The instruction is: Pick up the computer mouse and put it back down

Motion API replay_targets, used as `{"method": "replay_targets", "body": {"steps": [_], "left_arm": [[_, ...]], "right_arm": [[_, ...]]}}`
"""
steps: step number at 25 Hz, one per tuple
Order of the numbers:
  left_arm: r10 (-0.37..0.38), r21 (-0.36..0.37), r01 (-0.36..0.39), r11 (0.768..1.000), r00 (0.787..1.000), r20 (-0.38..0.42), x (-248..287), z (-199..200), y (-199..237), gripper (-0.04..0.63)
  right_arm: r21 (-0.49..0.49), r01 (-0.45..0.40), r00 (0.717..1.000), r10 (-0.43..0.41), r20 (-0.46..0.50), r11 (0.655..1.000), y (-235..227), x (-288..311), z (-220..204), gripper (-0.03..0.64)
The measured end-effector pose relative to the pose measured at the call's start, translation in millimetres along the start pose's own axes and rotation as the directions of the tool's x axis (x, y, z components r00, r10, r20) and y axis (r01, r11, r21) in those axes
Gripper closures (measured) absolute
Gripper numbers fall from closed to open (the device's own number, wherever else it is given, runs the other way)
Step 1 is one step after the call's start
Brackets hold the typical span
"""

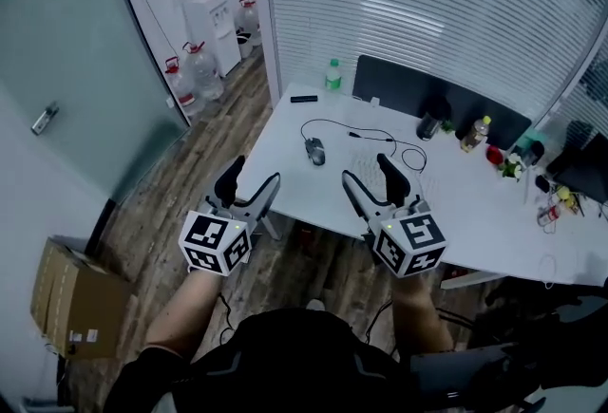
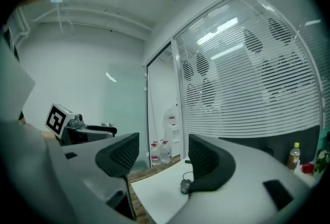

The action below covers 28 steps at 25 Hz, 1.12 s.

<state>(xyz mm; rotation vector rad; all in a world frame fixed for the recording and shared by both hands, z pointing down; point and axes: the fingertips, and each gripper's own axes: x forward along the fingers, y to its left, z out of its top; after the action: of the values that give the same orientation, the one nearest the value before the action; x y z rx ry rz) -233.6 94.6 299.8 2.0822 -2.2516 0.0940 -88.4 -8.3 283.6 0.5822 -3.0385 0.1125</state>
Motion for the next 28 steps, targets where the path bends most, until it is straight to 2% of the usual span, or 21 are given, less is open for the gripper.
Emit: {"method": "replay_targets", "body": {"steps": [10,14,28], "left_arm": [[0.001,-0.03,-0.001,1.0,1.0,-0.031,58,-8,33,0.282],[-0.043,-0.039,0.041,0.998,0.998,-0.045,85,-16,56,0.282],[-0.171,-0.061,0.171,0.983,0.985,-0.004,161,-15,160,0.282]], "right_arm": [[0.037,0.016,0.999,-0.015,-0.038,0.999,-40,45,-18,0.319],[0.032,0.052,0.997,-0.05,-0.051,0.998,-49,72,-21,0.318],[0.032,0.185,0.978,-0.181,-0.104,0.982,-57,176,-25,0.318]]}}
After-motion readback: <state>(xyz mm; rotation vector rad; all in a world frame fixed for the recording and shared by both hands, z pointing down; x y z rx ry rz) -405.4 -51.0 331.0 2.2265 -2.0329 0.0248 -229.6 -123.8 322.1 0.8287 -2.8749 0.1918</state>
